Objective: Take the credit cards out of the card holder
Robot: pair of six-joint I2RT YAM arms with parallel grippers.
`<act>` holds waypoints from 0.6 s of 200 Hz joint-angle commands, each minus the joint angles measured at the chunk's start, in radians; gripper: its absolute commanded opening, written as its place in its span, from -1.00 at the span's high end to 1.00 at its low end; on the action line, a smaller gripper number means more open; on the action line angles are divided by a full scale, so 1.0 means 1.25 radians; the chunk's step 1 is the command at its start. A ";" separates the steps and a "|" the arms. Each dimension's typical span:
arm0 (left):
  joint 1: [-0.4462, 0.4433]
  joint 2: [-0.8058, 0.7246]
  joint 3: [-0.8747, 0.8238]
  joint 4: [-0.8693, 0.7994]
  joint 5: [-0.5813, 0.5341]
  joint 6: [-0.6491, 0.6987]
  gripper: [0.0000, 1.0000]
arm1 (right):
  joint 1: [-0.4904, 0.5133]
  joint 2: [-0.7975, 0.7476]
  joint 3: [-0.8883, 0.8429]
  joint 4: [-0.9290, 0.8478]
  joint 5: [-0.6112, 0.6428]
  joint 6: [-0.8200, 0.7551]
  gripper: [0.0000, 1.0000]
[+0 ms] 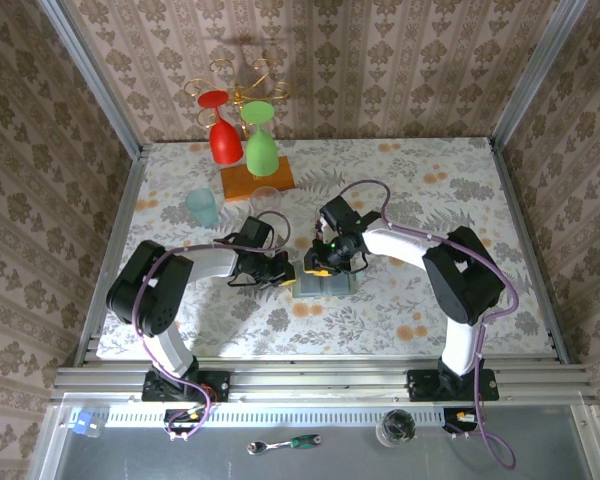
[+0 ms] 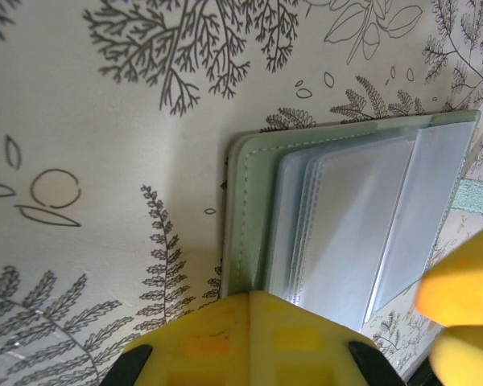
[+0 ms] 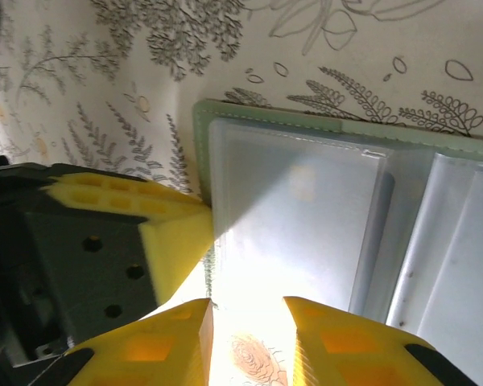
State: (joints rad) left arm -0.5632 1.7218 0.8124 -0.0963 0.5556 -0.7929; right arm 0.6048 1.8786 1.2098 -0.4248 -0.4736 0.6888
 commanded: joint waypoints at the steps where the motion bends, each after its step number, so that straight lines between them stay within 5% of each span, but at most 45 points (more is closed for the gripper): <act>1: -0.001 0.014 -0.014 0.003 0.002 -0.011 1.00 | 0.007 0.019 0.004 0.000 -0.022 0.016 0.41; 120: 0.005 0.017 -0.018 0.008 0.008 -0.012 1.00 | 0.011 0.060 0.023 -0.001 -0.013 0.018 0.38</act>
State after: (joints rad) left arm -0.5617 1.7218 0.8108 -0.0929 0.5598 -0.7929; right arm 0.6125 1.9331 1.2133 -0.4175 -0.4858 0.6968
